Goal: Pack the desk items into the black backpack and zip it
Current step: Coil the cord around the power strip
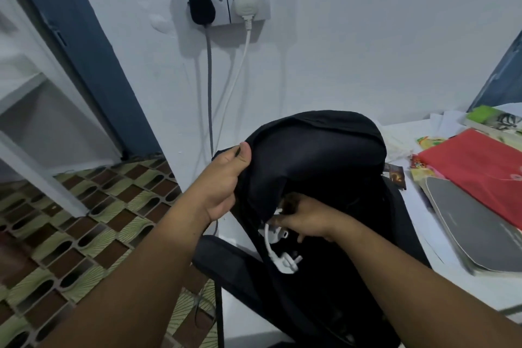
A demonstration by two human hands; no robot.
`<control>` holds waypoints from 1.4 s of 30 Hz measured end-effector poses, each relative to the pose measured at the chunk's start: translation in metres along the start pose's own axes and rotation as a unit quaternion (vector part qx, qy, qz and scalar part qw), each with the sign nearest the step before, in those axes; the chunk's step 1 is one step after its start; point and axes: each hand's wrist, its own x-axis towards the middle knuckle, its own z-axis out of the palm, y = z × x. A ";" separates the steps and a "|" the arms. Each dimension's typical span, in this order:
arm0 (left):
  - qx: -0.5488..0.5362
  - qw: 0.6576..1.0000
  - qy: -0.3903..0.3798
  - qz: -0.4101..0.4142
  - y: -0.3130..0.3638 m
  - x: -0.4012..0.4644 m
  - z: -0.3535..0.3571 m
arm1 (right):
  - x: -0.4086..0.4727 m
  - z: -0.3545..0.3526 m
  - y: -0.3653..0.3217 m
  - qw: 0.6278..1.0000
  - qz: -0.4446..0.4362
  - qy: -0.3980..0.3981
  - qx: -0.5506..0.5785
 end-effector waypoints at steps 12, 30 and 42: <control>-0.069 0.996 -0.056 -0.021 -0.008 -0.003 0.017 | 0.032 0.026 0.001 0.950 0.094 0.027 0.298; -0.023 0.999 -0.015 -0.026 -0.013 0.006 0.003 | 0.015 0.040 0.035 0.944 -0.121 0.257 0.167; 0.003 0.999 -0.030 -0.039 -0.020 -0.004 0.004 | -0.011 0.057 0.040 0.979 -0.116 0.168 0.010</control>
